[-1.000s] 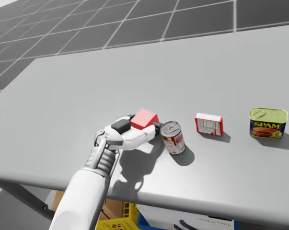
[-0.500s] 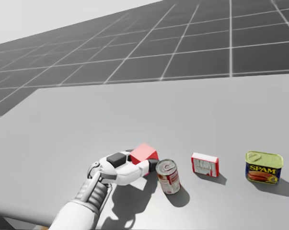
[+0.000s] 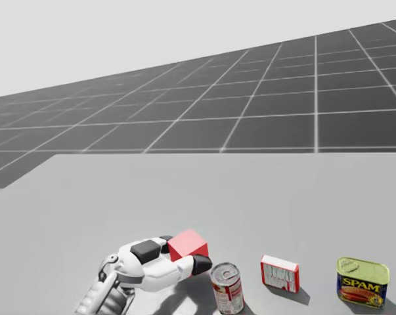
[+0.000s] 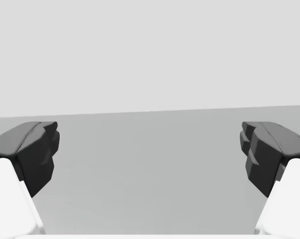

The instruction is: Find the red cube and pick it up.

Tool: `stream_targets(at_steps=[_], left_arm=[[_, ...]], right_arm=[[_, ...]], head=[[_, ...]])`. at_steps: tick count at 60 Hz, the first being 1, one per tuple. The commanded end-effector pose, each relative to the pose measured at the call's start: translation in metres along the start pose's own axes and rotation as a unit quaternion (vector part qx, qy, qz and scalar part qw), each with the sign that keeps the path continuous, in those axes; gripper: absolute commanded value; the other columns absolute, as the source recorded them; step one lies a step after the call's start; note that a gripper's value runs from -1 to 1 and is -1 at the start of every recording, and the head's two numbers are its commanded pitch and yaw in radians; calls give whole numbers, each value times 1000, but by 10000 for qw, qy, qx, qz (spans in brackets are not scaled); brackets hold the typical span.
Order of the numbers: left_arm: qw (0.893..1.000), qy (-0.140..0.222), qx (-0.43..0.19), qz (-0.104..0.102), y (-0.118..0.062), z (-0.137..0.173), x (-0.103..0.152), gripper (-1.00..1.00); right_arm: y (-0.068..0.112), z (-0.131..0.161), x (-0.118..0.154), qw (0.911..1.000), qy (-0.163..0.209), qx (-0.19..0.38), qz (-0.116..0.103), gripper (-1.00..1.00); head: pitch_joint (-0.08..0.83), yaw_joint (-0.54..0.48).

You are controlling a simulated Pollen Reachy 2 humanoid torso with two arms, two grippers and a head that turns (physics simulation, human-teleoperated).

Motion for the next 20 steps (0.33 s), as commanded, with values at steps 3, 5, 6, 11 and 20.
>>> stream_targets(at_steps=[3, 5, 6, 11, 20], left_arm=[[9958, -627, 431, -509, 7, 38, 55, 1000], [9937, -777, 538, -607, 7, 48, 66, 1000], [9931, -817, 566, -630, 7, 50, 68, 1000], [9881, -1116, 721, -772, 7, 67, 88, 1000], [9717, -1865, 985, -1063, 1, 105, 133, 1000]], right_arm=[[-2, 1, 0, 10000, -43, 38, -18, -1000], [-4, 1, 0, 10000, -61, 54, 2, -1000], [-4, 1, 0, 10000, -68, 60, 10, -1000], [-7, 1, -1, 9999, -101, 136, 25, -1000], [-9, 2, -2, 9996, -153, 192, 116, -1000]], head=[[307, 369], [304, 366], [304, 366], [302, 363], [300, 365]])
